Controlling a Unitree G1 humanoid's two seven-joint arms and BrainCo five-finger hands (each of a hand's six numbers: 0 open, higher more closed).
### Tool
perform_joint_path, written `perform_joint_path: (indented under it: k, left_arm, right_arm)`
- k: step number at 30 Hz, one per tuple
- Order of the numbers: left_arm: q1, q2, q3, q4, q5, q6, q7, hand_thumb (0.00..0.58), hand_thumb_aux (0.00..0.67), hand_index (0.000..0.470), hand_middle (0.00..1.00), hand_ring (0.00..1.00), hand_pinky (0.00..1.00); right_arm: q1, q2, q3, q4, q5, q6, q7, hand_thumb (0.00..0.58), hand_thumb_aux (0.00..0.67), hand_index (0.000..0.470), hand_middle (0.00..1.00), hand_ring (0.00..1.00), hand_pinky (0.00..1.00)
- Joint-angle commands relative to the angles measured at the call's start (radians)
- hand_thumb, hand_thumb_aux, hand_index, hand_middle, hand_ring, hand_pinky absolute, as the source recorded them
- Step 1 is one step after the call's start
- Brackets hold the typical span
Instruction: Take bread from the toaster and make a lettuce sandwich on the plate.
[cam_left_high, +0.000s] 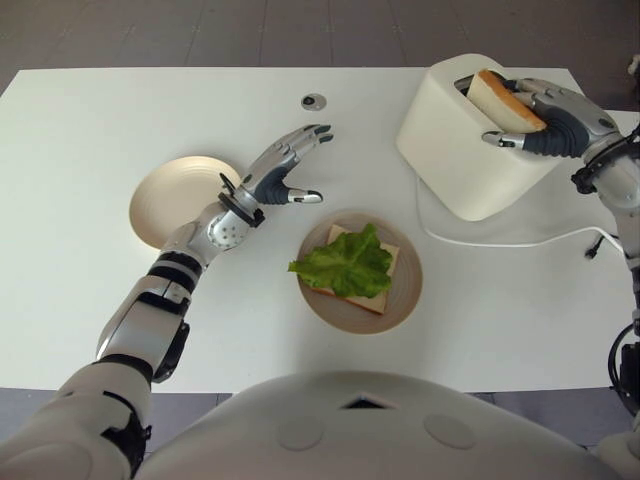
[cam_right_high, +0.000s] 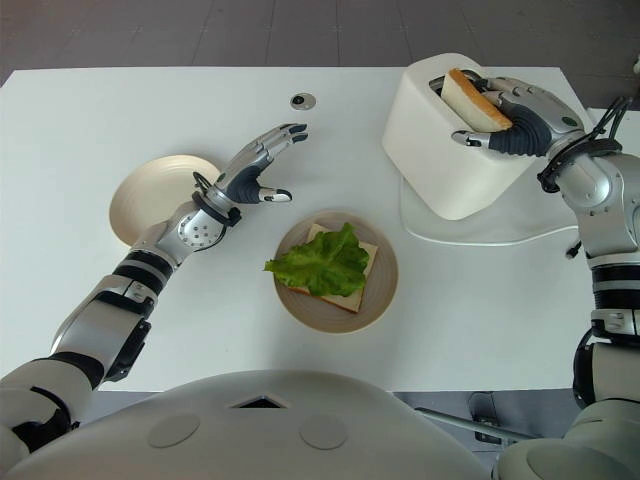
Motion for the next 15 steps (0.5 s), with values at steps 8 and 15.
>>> perform_joint_path:
  k: [8,15]
  left_arm:
    - [-0.010,0.001,-0.003,0.022,0.006,0.002,0.012,0.000,0.000,0.000,0.00,0.00,0.00]
    - [0.008,-0.008,0.039,0.000,-0.143,-0.092,-0.047,0.000,0.000,0.000,0.00,0.00,0.00]
  right_arm:
    - [-0.129,0.066,-0.123,-0.041,0.097,-0.039,-0.217,0.580,0.670,0.470,1.00,1.00,1.00]
    - [-0.078,0.149,-0.148,-0.203,0.447,-0.051,-0.049,0.580,0.670,0.470,1.00,1.00,1.00]
